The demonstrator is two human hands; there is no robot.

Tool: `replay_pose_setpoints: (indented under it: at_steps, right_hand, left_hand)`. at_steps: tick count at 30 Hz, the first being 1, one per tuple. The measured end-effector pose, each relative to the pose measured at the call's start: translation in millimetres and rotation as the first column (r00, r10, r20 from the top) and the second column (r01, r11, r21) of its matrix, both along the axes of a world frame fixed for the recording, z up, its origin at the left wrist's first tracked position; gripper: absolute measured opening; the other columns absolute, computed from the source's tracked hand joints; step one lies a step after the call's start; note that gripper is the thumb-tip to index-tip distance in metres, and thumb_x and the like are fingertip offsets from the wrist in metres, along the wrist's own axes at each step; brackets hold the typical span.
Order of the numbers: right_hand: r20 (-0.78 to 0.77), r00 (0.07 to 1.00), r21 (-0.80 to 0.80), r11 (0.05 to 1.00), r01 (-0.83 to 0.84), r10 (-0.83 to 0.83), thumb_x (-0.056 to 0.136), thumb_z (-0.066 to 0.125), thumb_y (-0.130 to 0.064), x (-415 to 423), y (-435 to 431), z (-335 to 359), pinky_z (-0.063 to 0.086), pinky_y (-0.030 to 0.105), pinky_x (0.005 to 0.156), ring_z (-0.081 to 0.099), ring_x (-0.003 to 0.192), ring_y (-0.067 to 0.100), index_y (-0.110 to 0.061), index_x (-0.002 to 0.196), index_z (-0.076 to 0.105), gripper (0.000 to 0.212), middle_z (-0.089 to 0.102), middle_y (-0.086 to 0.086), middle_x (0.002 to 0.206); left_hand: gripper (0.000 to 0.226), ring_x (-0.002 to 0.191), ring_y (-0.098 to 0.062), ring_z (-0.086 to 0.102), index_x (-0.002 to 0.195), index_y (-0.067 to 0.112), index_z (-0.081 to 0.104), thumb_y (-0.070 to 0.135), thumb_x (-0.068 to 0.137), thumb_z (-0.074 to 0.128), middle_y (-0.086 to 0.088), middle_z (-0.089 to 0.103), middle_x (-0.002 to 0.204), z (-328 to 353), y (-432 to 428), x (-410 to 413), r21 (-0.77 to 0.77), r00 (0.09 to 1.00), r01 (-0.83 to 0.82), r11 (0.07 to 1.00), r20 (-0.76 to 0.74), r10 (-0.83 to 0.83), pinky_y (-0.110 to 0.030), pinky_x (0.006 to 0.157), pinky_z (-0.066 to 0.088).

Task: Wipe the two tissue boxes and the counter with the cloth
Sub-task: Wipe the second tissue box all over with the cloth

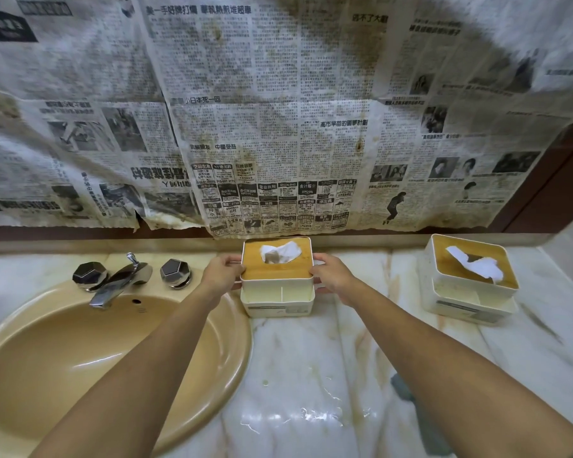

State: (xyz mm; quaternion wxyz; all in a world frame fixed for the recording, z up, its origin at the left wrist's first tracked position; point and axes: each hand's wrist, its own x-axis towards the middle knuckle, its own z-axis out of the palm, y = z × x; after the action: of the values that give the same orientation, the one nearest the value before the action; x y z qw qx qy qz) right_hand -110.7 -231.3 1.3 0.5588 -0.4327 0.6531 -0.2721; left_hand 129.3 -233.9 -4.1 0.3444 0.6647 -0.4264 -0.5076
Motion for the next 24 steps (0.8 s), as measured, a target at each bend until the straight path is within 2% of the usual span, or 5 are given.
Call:
replay_pose_setpoints:
  at_steps: [5, 9, 12, 16, 24]
  right_hand:
    - [-0.033, 0.999, -0.052, 0.999, -0.008, 0.006, 0.091, 0.054, -0.016, -13, 21, 10, 0.049, 0.028, 0.067, 0.061, 0.085, 0.019, -0.021, 0.128, 0.059, 0.038, 0.067, 0.007, 0.117]
    - [-0.012, 1.0, -0.134, 0.991, -0.016, 0.015, 0.092, 0.053, -0.014, -35, 48, 25, 0.053, 0.03, 0.073, 0.065, 0.083, 0.018, -0.02, 0.114, 0.066, 0.027, 0.07, 0.008, 0.109]
    - [-0.025, 0.999, -0.207, 0.978, -0.025, 0.02, 0.092, 0.051, -0.014, -58, 74, 38, 0.052, 0.028, 0.071, 0.066, 0.078, 0.016, -0.02, 0.109, 0.068, 0.025, 0.072, 0.007, 0.101]
    - [-0.03, 1.0, -0.259, 0.966, -0.008, 0.0, 0.093, 0.05, -0.014, -101, 111, 44, 0.05, 0.027, 0.069, 0.066, 0.074, 0.014, -0.022, 0.104, 0.07, 0.025, 0.073, 0.004, 0.094]
    - [0.003, 0.965, -0.262, 0.931, 0.253, -0.261, 0.093, 0.05, -0.01, -206, 163, 28, 0.048, 0.026, 0.062, 0.062, 0.068, 0.014, -0.018, 0.099, 0.071, 0.023, 0.072, 0.006, 0.089]
  left_hand:
    - [0.011, 0.073, -0.021, 0.06, 0.101, 0.014, 0.064, 0.01, 0.093, 0.058, -0.007, 0.065, 0.091, 8, 16, -1, -0.028, 0.996, -0.075, 0.997, 0.043, 0.077, -0.033, 0.063, 0.052]
    - [0.009, 0.073, -0.021, 0.058, 0.095, 0.015, 0.066, 0.018, 0.089, 0.06, -0.003, 0.065, 0.086, 19, 35, -16, -0.146, 0.982, -0.078, 0.986, 0.158, 0.101, -0.036, 0.07, 0.049]
    - [0.006, 0.078, -0.02, 0.059, 0.082, 0.022, 0.065, 0.024, 0.086, 0.061, 0.003, 0.065, 0.081, 32, 57, -39, -0.224, 0.979, -0.035, 0.974, 0.187, 0.079, -0.037, 0.077, 0.049]
    - [0.011, 0.07, -0.015, 0.058, 0.091, 0.012, 0.065, 0.021, 0.093, 0.06, 0.0, 0.063, 0.082, 40, 92, -89, -0.204, 0.994, 0.037, 0.978, 0.104, -0.016, -0.026, 0.062, 0.045]
    - [0.012, 0.073, -0.015, 0.062, 0.099, 0.01, 0.067, 0.017, 0.094, 0.058, -0.004, 0.068, 0.089, 26, 131, -197, -0.1, 0.985, 0.171, 0.98, -0.008, -0.172, -0.027, 0.065, 0.046]
